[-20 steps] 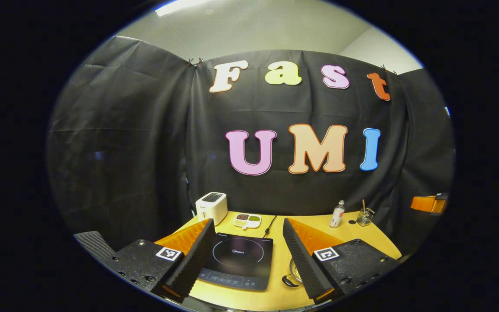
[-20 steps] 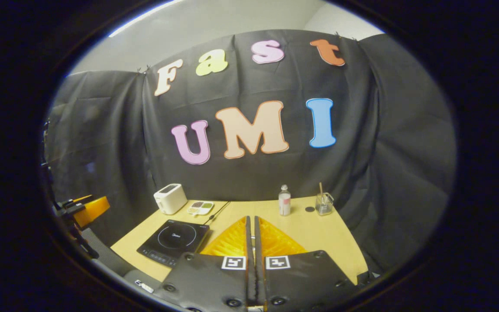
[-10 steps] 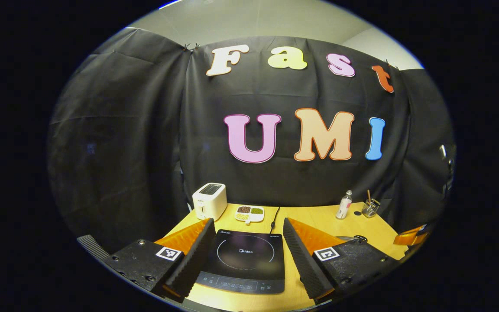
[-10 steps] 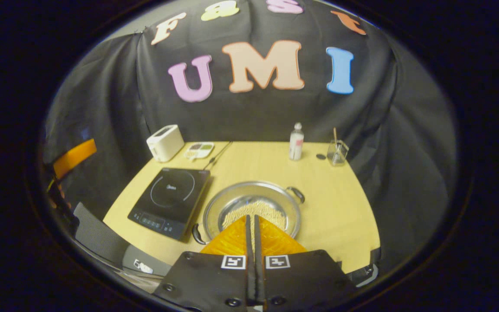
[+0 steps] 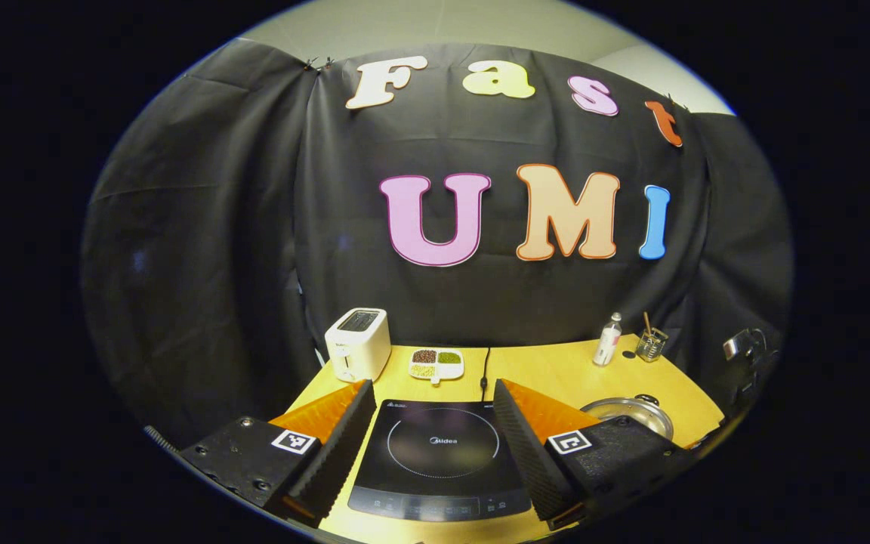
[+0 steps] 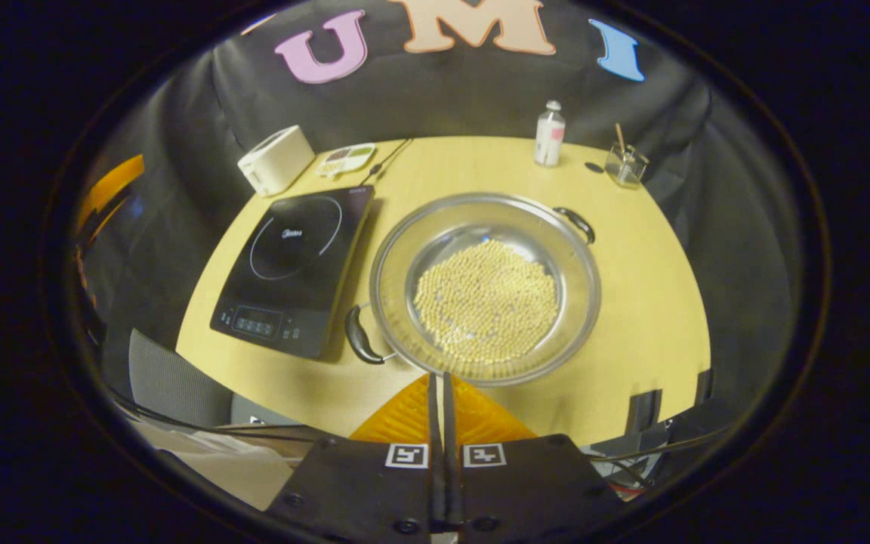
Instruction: First push the handle of the pot to place it horizontally, then grasp the pot with both hands and set it on the induction cooktop.
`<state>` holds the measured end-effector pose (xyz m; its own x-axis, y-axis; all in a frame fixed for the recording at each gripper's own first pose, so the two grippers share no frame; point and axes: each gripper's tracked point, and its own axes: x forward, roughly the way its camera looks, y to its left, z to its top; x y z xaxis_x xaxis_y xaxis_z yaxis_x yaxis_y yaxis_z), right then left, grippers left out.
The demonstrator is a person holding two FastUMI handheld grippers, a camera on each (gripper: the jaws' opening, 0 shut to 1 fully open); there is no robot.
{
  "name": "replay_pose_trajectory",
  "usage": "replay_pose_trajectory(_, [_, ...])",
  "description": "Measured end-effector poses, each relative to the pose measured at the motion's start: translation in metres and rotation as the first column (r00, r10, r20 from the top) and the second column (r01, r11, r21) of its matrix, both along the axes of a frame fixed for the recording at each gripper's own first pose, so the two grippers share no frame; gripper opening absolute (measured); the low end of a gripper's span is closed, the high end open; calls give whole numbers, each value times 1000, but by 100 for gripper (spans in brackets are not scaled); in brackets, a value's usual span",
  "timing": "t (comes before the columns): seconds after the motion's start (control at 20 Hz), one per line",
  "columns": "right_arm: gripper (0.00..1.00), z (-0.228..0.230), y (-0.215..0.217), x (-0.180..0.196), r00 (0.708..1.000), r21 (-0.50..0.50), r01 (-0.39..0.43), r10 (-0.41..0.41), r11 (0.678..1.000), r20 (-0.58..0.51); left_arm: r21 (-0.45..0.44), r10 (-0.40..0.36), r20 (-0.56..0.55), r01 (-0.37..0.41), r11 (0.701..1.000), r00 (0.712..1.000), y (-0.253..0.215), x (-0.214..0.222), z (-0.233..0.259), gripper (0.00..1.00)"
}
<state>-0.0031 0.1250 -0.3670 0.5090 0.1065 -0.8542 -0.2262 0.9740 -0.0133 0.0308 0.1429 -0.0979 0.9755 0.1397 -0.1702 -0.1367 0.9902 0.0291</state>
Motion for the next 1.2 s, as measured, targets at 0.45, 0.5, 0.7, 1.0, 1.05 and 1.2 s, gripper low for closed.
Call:
replay_pose_trajectory(0.45, [0,-54,26,-15,977,-45,82,-89,996,-195,-32,-35,-54,33,999,998,29,19,-26,96])
replay_pose_trajectory(0.5, [0,-57,29,-14,973,-42,91,-98,995,-208,-32,-36,-58,34,999,998,32,20,-29,96])
replay_pose_trajectory(0.7, [0,-66,42,-1,963,-31,147,-150,989,-224,-43,-49,-79,46,998,996,40,23,-37,96])
replay_pose_trajectory(1.0, [0,-68,51,11,953,-22,192,-192,981,-233,-65,-66,-100,59,996,993,46,28,-48,96])
replay_pose_trajectory(1.05, [3,-69,53,14,954,-25,189,-189,982,-233,-66,-67,-100,61,996,993,47,27,-50,96])
replay_pose_trajectory(1.2, [3,-69,58,21,954,-25,194,-194,981,-230,-60,-68,-100,62,996,993,51,33,-49,96])
